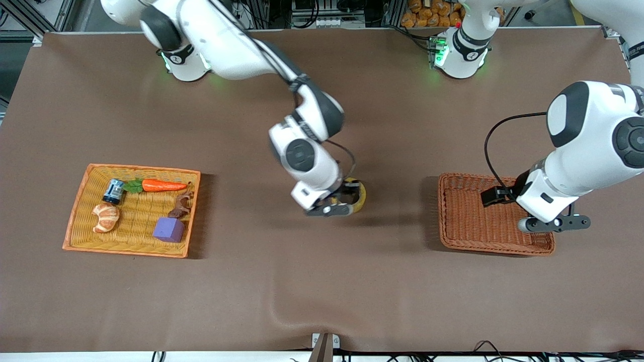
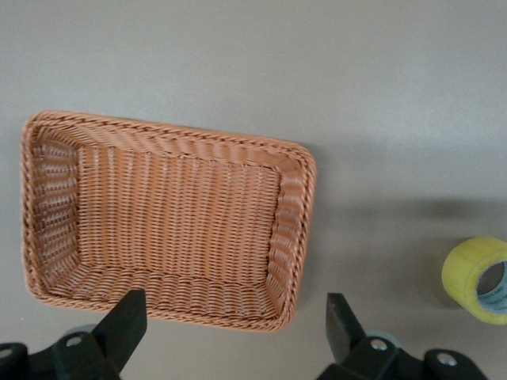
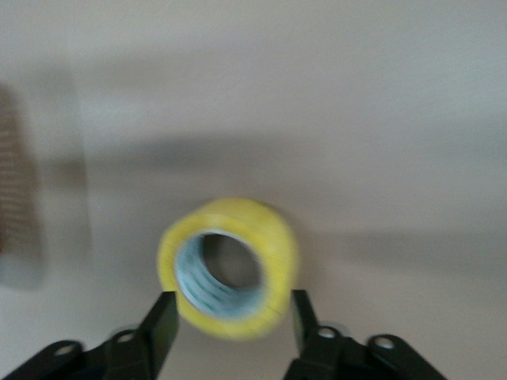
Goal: Transfer tape with both arms
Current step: 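Set the tape on the table with the right gripper and withdraw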
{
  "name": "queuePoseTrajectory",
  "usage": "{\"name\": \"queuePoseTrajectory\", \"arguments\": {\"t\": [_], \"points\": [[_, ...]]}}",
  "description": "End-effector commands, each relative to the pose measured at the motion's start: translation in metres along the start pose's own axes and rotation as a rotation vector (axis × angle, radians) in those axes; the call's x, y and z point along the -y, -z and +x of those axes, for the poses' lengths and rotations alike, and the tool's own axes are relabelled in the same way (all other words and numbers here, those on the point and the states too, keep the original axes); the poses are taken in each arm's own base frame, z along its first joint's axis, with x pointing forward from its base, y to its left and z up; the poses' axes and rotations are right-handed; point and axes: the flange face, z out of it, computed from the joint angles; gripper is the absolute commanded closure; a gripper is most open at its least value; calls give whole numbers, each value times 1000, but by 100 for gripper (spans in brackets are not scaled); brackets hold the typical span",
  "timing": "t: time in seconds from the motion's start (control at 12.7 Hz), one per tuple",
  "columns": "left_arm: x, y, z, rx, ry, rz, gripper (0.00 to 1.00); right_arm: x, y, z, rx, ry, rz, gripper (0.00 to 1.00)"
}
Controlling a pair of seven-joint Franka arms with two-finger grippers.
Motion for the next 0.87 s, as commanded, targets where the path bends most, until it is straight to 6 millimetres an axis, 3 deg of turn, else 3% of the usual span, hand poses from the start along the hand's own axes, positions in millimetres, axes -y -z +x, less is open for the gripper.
{"name": "queuePoseTrajectory", "arguments": {"t": [0.0, 0.08, 0.24, 0.39, 0.79], "points": [[-25, -17, 1, -6, -37, -1, 0, -54, 107, 1, 38, 35, 1, 0], [-42, -25, -2, 4, -52, -6, 0, -86, 146, 0, -18, 51, -48, 0], [-89, -50, -15, 17, -6, -9, 0, -131, 213, -13, -90, 73, -102, 0], [-123, -70, -29, -13, 52, -22, 0, -199, 271, -29, -119, 153, -79, 0], [-218, -134, -59, 11, 60, -55, 0, -328, 368, -79, -80, 99, -119, 0]]}}
